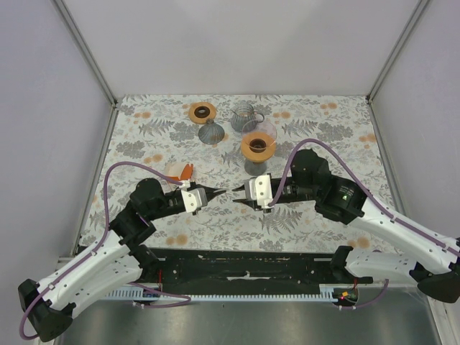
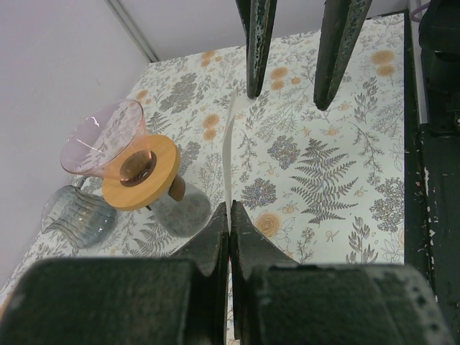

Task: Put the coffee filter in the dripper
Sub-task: Adjust the coffee filter.

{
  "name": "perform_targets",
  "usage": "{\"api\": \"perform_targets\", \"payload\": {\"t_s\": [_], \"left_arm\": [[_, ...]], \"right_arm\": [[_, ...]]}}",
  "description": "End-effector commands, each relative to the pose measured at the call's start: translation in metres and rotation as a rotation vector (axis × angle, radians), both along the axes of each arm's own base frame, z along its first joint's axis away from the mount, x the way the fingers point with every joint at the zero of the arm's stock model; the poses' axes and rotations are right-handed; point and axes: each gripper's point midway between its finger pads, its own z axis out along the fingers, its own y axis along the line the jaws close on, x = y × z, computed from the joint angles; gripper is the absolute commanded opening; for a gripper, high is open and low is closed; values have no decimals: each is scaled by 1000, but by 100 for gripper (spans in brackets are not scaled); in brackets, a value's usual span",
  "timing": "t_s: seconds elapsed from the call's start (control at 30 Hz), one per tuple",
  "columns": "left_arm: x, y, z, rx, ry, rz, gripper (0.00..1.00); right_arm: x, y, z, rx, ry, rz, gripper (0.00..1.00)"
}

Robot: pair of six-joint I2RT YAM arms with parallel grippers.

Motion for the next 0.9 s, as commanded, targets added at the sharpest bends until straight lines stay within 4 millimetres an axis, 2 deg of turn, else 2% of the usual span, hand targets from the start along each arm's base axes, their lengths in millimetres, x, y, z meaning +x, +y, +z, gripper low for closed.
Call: {"api": "perform_targets", "payload": {"t_s": [0.0,0.17,0.43,0.67,0.87], "left_arm": [[3,-1,18,-23,-71,7,2],[3,0,19,-24,-74,7,2],[1,-1,17,-17,-78,-2,2],[1,-1,16,-12,-79,-4,2],[2,0,14,-3,-83,3,2]], "right_arm": [[-2,4,14,33,-25,18,34],[4,4,12,24,-27,-6,35],[17,2,24,53,-72,-75,37],[13,5,29,73,-85,-45,37],[-6,-6,40,104,-115,22,40]]}}
